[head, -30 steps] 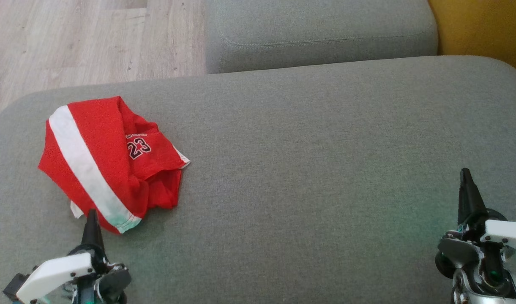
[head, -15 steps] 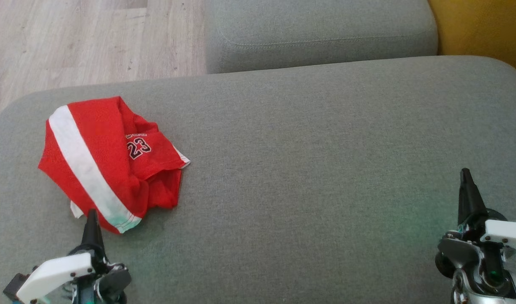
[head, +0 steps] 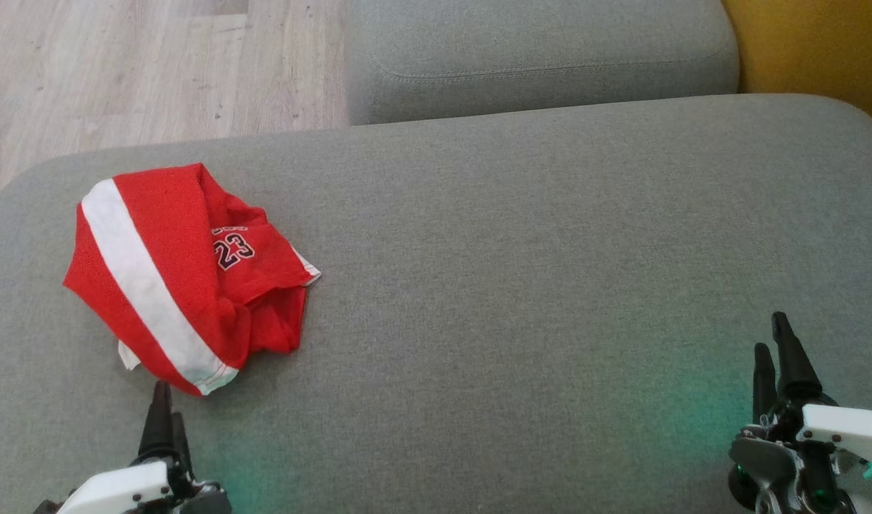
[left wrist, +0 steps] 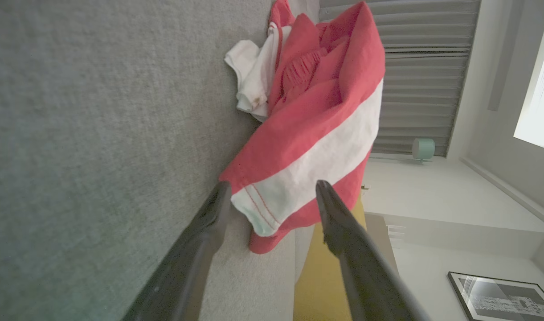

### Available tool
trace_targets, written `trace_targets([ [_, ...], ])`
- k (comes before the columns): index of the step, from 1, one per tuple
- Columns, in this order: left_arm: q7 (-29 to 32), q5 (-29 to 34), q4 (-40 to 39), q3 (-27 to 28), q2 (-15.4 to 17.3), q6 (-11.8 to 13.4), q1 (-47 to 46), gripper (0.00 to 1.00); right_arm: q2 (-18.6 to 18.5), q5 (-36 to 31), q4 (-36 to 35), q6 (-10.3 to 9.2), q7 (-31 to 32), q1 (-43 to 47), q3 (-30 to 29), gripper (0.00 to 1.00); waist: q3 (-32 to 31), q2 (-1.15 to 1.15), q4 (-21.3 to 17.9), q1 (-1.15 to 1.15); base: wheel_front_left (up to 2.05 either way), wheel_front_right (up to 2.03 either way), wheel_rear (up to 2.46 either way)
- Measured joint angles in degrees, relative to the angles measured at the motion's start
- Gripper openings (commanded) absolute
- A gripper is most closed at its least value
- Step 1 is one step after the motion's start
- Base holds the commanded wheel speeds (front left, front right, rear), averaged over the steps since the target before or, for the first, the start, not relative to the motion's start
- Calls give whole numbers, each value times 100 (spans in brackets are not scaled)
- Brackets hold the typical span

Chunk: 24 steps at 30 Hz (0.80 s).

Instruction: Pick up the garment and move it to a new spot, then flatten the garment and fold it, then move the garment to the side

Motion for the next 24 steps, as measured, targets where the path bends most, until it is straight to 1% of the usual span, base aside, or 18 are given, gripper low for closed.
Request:
trace_targets([
  [6,-77,70,-81,-7,0,0,-3,100,0,-123,-54,0,-96,-6,51,100,-3,0,-8,0,0,0,0],
  [14,-227,278,-152,20,0,0,-3,100,0,-538,-79,0,-227,-6,42,100,-10,0,-3,0,0,0,0],
  [19,-309,487,-223,108,0,0,-3,100,0,-912,-146,0,-311,-9,41,100,-13,0,1,0,0,0,0],
  [24,-379,744,-265,187,1,0,-3,100,0,-1435,-293,0,-392,-26,59,100,-15,0,-3,0,0,0,0],
])
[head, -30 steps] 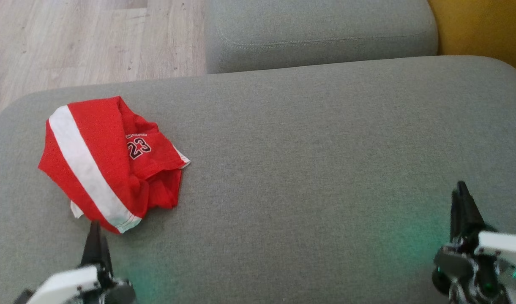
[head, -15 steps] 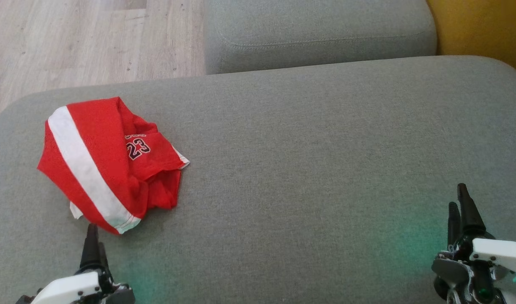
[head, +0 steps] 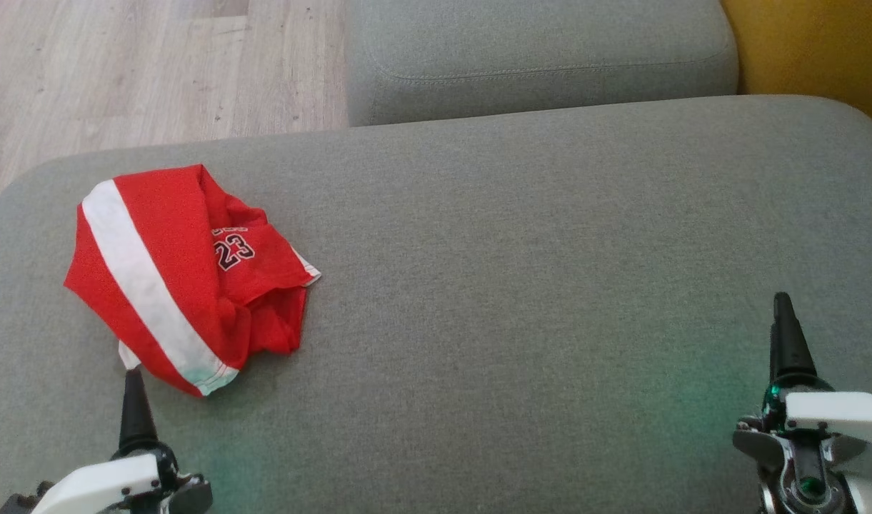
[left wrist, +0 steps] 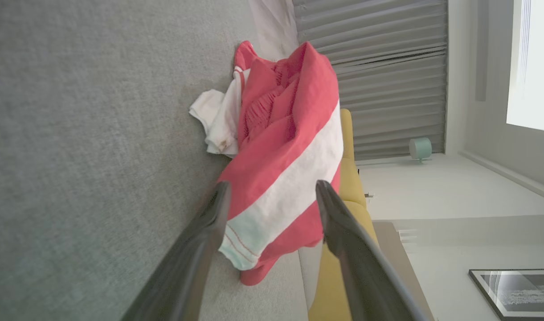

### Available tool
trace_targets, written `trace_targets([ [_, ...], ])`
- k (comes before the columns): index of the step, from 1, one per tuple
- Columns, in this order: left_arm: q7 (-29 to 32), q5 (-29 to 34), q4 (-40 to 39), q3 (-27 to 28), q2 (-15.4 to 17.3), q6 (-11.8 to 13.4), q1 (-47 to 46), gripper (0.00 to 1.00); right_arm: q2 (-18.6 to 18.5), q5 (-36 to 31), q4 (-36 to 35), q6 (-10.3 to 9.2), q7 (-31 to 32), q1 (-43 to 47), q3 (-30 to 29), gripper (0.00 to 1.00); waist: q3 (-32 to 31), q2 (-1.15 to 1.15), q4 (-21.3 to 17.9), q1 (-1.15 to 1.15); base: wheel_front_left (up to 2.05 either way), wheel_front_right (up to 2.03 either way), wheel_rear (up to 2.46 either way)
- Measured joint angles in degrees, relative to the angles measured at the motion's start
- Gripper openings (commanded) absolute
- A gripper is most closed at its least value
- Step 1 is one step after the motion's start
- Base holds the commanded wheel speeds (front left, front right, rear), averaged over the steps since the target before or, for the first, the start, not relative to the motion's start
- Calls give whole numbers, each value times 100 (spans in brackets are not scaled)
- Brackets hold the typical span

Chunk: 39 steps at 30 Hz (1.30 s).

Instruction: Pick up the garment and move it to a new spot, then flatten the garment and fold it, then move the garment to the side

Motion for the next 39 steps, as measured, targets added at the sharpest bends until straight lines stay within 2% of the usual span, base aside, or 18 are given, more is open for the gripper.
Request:
trace_targets([
  [6,-90,527,-199,29,0,7,-3,100,0,-805,-201,0,-85,-62,91,100,5,0,-7,0,0,0,0],
  [7,-136,702,-261,26,0,62,-3,100,0,-1104,-274,0,-121,-64,133,100,7,0,-9,0,0,0,0],
  [15,-280,1512,-605,-144,0,158,-3,100,-1,-2230,-547,0,-254,-66,275,100,11,0,-4,0,0,0,0],
  [18,-312,1718,-682,-219,1,186,-2,100,-1,-2480,-583,0,-297,-66,319,100,11,0,-4,0,0,0,0],
  [39,-653,4189,-967,-1049,16,200,1,100,-2,-4596,-747,0,-637,-65,749,100,25,0,-58,0,0,0,0],
])
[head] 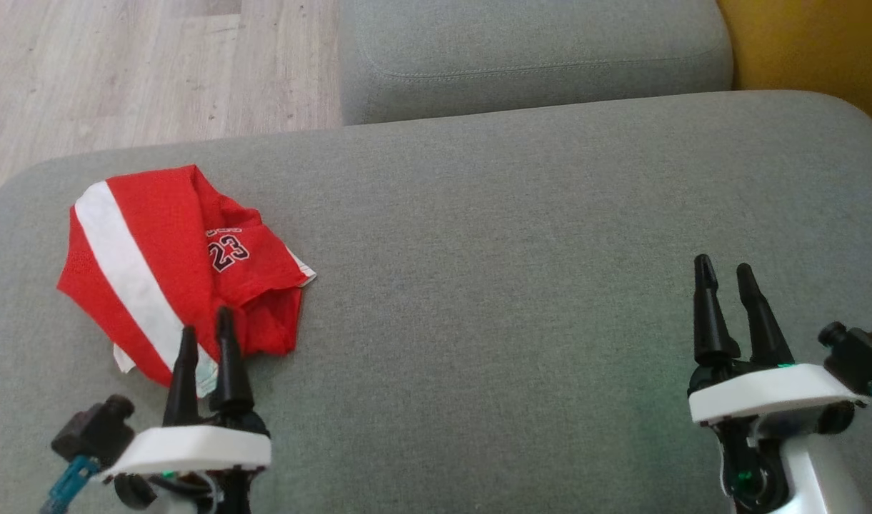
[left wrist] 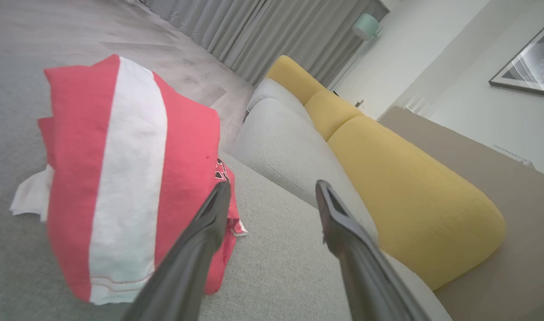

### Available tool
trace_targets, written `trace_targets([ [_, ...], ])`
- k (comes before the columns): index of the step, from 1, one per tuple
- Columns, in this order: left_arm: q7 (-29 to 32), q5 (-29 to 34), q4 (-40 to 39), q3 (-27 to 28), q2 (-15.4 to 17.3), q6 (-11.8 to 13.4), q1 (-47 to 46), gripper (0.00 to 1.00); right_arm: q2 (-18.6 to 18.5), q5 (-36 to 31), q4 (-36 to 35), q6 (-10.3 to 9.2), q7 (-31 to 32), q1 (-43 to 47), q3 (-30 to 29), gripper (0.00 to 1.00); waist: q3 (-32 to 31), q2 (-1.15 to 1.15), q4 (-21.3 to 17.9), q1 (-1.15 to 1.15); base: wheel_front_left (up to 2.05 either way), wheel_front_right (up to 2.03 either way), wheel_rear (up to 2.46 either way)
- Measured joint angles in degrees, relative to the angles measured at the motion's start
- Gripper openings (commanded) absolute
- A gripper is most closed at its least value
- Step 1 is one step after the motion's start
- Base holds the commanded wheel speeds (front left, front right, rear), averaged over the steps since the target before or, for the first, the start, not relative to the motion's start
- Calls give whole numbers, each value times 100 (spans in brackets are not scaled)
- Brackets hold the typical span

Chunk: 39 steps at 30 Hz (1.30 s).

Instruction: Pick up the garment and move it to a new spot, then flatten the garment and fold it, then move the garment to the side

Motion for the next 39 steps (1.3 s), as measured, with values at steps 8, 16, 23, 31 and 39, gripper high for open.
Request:
trace_targets([
  [8,-133,778,-57,-382,149,110,-1,100,0,-754,22,0,-136,0,45,100,1,0,-20,0,0,0,0],
  [16,-267,1432,-60,-719,327,412,-6,100,-1,-1467,-8,0,-263,-1,88,100,6,0,-29,0,0,0,0],
  [23,-385,1946,-48,-1036,491,680,-58,100,-2,-2047,-79,0,-381,-2,149,100,8,0,-33,0,0,0,0],
  [31,-491,2363,-70,-1232,612,939,-93,100,-4,-2630,-172,0,-490,-7,214,100,16,0,-41,0,0,0,0],
  [39,-642,2995,-63,-1585,799,1180,-121,100,-8,-3311,-302,0,-646,-15,349,100,17,0,-46,0,0,0,0],
])
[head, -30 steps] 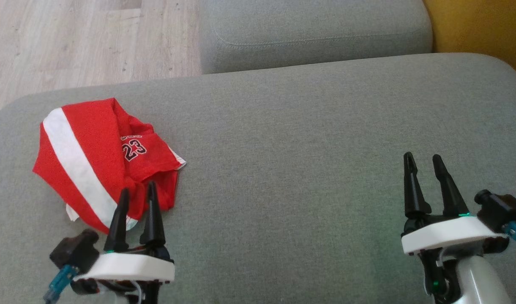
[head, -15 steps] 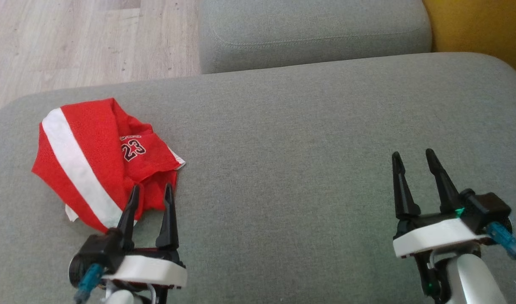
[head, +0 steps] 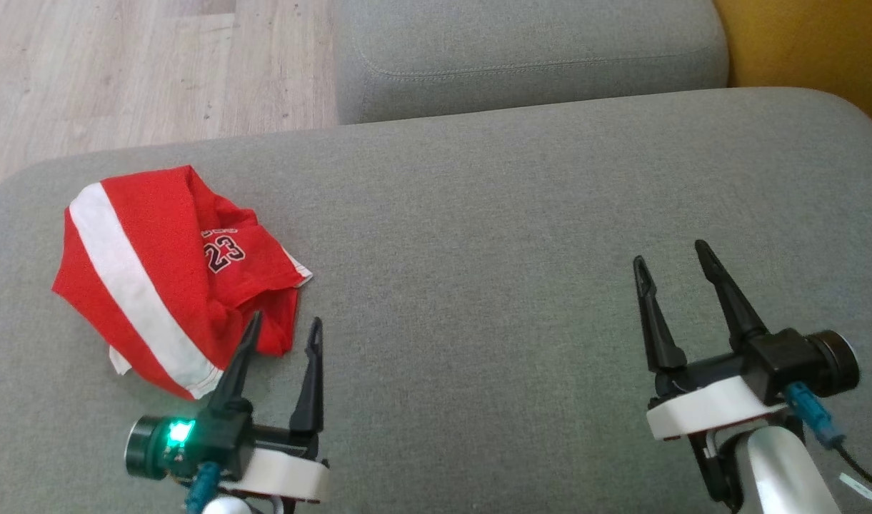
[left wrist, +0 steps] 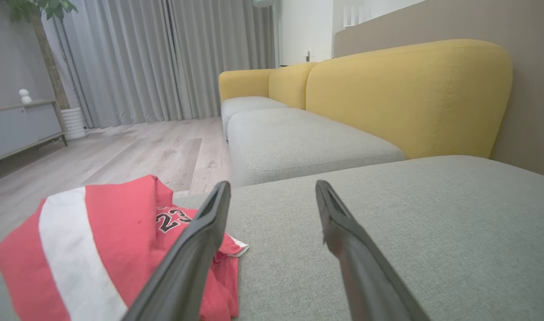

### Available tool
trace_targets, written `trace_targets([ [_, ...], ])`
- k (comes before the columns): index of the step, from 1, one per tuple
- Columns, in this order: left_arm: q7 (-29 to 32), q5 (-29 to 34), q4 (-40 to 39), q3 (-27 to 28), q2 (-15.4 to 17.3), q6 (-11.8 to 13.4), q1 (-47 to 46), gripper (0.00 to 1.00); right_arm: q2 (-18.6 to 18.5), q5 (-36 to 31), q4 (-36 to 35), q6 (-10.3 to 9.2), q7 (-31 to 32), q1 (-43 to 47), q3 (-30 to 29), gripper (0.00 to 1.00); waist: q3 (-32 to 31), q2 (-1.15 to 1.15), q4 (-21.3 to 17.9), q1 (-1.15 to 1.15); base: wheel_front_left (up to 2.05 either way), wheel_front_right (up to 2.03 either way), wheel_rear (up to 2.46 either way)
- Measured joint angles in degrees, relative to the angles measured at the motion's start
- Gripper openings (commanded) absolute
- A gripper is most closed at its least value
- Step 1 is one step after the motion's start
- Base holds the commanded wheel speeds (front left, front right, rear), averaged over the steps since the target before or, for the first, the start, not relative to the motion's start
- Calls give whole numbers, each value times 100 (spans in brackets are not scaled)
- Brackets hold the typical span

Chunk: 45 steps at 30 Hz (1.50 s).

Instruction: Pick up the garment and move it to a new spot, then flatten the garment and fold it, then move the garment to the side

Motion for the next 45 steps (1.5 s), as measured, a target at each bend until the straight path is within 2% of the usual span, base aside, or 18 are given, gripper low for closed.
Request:
trace_targets([
  [4,-54,257,2,-160,52,113,-69,100,0,-185,-33,0,-65,0,63,100,-5,0,-5,0,0,0,0],
  [9,-144,94,-67,-92,-47,130,-73,100,-2,-81,-55,0,-143,4,56,100,-2,0,-9,0,0,0,0],
  [14,-223,-260,-118,364,-357,-146,-26,100,-3,549,44,0,-205,14,-9,100,-4,0,-10,0,0,0,0],
  [18,-301,-233,65,594,-483,-332,140,100,-5,1046,435,0,-276,68,-66,100,-30,0,-13,0,0,0,0],
  [22,-320,-278,594,732,-581,-552,289,100,-5,1192,702,0,-315,141,-16,100,-53,0,-38,0,0,0,0],
  [29,-320,-204,592,914,-666,-680,276,100,-5,1185,761,0,-315,138,16,100,-53,0,-64,0,0,0,0],
  [38,-321,-155,497,1106,-694,-726,277,100,-5,1016,764,0,-315,137,112,100,-81,0,120,0,0,0,0],
  [45,-320,-157,475,1170,-699,-628,287,100,-7,1017,764,0,-315,138,394,100,-129,0,441,0,0,0,0],
])
